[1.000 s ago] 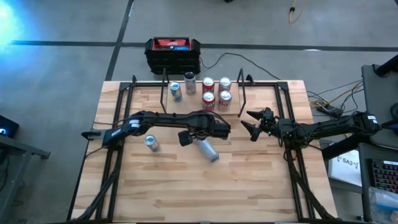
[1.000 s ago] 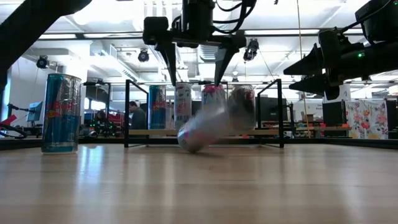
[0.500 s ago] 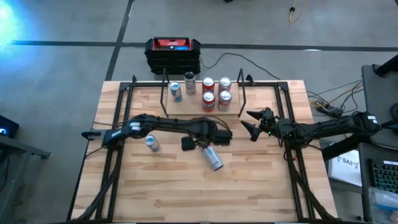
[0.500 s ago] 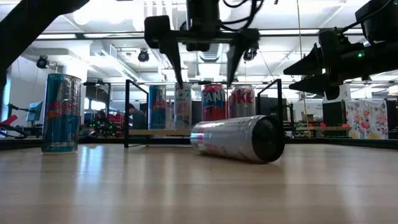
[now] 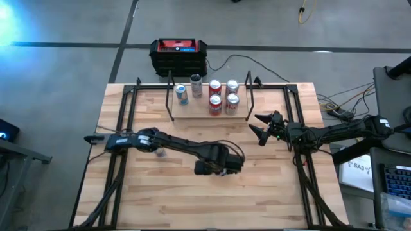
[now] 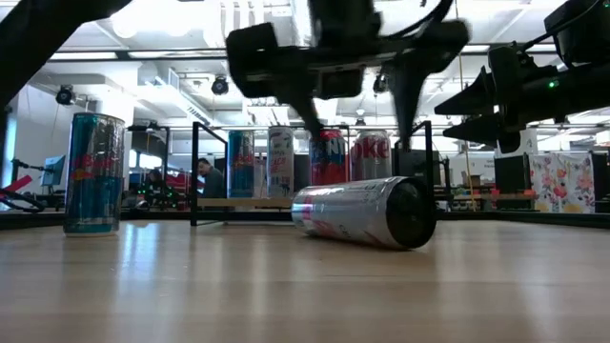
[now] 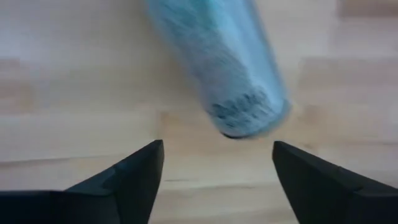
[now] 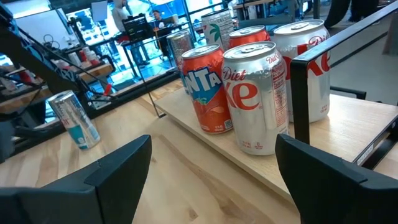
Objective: Place canned beverage on shelf
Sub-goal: Put the white and pink soda can on the shelf aligned with the other white and pink soda can
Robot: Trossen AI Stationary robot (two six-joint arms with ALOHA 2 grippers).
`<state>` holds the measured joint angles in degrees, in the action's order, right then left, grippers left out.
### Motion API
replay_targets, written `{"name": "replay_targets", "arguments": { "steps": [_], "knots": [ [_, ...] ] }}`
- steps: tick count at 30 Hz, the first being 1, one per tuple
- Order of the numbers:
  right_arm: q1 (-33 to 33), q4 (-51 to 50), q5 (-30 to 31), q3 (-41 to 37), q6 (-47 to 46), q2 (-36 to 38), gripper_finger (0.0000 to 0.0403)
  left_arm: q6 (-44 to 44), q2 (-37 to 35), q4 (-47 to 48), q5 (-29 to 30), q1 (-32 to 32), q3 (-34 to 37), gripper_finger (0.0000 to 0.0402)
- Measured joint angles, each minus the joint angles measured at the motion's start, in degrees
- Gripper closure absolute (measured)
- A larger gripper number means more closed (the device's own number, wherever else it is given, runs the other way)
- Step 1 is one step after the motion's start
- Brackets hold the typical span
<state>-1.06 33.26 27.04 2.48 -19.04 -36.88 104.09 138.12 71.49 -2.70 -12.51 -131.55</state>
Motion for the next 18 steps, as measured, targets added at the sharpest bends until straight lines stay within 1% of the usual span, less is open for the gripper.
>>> {"name": "replay_targets", "arguments": {
  "steps": [5,10,14,16,18],
  "knots": [
    [0.0,0.0,0.0,0.0,0.0,0.0,0.0076,1.2,0.5,-3.6,1.6,-0.7,0.0,0.0164],
    [0.0,0.0,0.0,0.0,0.0,0.0,0.0076,7.1,0.5,-5.0,1.9,-0.8,0.6,0.0187],
    [0.0,0.0,0.0,0.0,0.0,0.0,0.0076,11.1,0.5,-5.5,2.0,-0.8,0.9,0.0183],
    [0.0,0.0,0.0,0.0,0.0,0.0,0.0076,12.0,0.5,-5.6,2.1,-0.8,0.9,0.0171],
    [0.0,0.0,0.0,0.0,0.0,0.0,0.0076,12.1,0.5,-5.8,2.1,-0.8,0.9,0.0149]
  ]
}}
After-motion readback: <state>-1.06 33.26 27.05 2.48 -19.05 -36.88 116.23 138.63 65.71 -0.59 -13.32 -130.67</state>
